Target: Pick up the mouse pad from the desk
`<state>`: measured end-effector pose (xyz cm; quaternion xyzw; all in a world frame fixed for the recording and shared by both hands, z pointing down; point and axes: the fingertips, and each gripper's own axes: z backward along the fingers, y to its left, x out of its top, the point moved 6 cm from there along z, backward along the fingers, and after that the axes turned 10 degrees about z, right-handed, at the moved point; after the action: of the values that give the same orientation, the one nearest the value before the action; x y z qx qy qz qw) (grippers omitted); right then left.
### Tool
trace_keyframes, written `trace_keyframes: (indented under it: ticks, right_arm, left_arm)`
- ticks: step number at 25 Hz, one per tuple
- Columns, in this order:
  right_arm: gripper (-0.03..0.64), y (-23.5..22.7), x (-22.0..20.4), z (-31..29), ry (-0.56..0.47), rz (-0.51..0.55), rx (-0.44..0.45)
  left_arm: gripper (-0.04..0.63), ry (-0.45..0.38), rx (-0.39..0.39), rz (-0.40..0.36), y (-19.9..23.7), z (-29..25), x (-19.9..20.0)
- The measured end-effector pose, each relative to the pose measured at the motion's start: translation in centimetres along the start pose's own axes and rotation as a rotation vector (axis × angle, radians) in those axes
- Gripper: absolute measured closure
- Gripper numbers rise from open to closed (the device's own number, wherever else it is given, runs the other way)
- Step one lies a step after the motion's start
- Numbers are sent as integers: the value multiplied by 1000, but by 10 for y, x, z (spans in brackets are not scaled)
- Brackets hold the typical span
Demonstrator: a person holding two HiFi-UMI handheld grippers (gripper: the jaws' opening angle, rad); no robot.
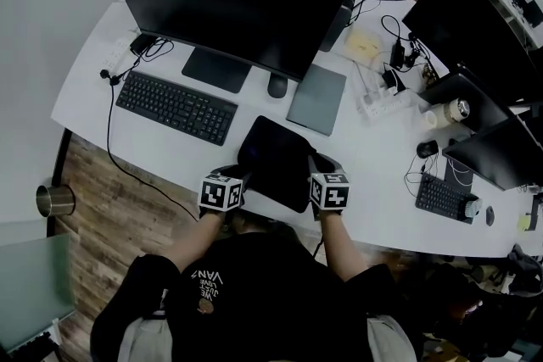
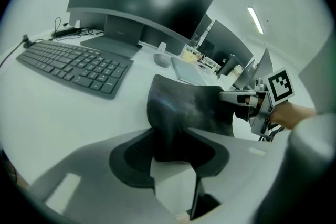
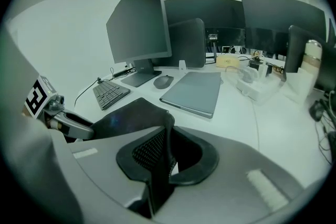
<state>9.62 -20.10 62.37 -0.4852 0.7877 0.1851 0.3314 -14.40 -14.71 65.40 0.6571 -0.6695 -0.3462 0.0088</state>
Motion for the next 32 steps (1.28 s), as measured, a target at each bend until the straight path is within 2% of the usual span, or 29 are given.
trace_keyframes:
  ticks: [8,18,25,32]
  right_arm:
    - [574,3,9,14,-28,18,-38]
    - [575,11,26,36,-98,23,-87]
    - [575,22,44,58,-184,23,-110]
    - [575,40,59,82,-264,2,-143]
  left_arm:
    - [494,-55,-73,30,-5,11,5]
    - [531,-140,-169,16,-10,36,17]
    - [538,-207,-226,-12,-13,62,24]
    - [540,-270,-264,-72,-11,92,33]
